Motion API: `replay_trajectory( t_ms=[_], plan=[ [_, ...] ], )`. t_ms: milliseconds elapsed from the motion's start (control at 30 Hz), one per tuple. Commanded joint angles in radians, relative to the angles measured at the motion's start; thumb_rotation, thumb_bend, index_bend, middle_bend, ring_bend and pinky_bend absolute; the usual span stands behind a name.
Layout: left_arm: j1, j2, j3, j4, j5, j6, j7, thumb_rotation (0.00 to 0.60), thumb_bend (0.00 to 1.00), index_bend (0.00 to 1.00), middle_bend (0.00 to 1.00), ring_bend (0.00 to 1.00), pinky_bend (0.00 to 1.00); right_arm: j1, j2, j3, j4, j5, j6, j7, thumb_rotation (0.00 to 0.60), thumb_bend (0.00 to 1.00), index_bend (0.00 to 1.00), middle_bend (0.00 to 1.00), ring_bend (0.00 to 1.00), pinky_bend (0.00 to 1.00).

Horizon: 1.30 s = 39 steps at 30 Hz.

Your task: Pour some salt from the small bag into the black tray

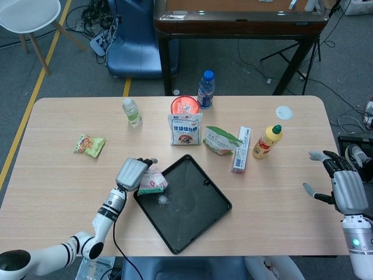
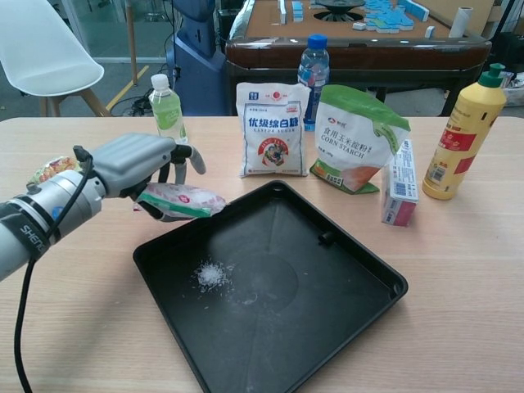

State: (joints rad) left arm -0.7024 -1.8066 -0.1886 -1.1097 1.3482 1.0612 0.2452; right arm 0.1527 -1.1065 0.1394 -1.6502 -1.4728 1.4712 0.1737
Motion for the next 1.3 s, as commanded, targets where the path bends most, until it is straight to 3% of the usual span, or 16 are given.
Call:
replay_trajectory(
  t_ms=[33, 233, 567, 900, 1300],
  plan=[
    [-0.001, 0.035, -0.054, -0.057, -0.092, -0.067, -0.049, 0.600, 0.18, 0.30, 0.55, 0.51, 0.65, 0.000, 0.000, 0.000, 0.000, 0.000, -0.001, 0.000, 0.600, 0.21, 0.23, 0.31, 0.16, 0.20],
    [-0.011, 0.082, -0.127, -0.101, -0.218, -0.163, -0.145, 0.600, 0.18, 0.30, 0.55, 0.51, 0.64, -0.001, 0.000, 0.000, -0.001, 0.000, 0.001, -0.001, 0.600, 0.21, 0.23, 0.31, 0.16, 0.20],
    [-0.019, 0.163, -0.181, -0.134, -0.342, -0.326, -0.348, 0.600, 0.18, 0.29, 0.55, 0.51, 0.64, 0.002, 0.000, 0.001, -0.006, -0.001, -0.001, -0.007, 0.600, 0.21, 0.23, 0.31, 0.16, 0.20],
    [-0.036, 0.166, -0.173, -0.063, -0.357, -0.390, -0.436, 0.600, 0.18, 0.29, 0.55, 0.51, 0.62, -0.001, 0.001, 0.000, -0.008, 0.001, 0.000, -0.008, 0.600, 0.21, 0.23, 0.31, 0.16, 0.20],
    [-0.054, 0.084, -0.104, 0.064, -0.285, -0.341, -0.401, 0.600, 0.18, 0.27, 0.54, 0.50, 0.58, -0.001, -0.002, 0.000, -0.001, 0.004, -0.003, -0.003, 0.600, 0.21, 0.23, 0.31, 0.16, 0.20]
  ],
)
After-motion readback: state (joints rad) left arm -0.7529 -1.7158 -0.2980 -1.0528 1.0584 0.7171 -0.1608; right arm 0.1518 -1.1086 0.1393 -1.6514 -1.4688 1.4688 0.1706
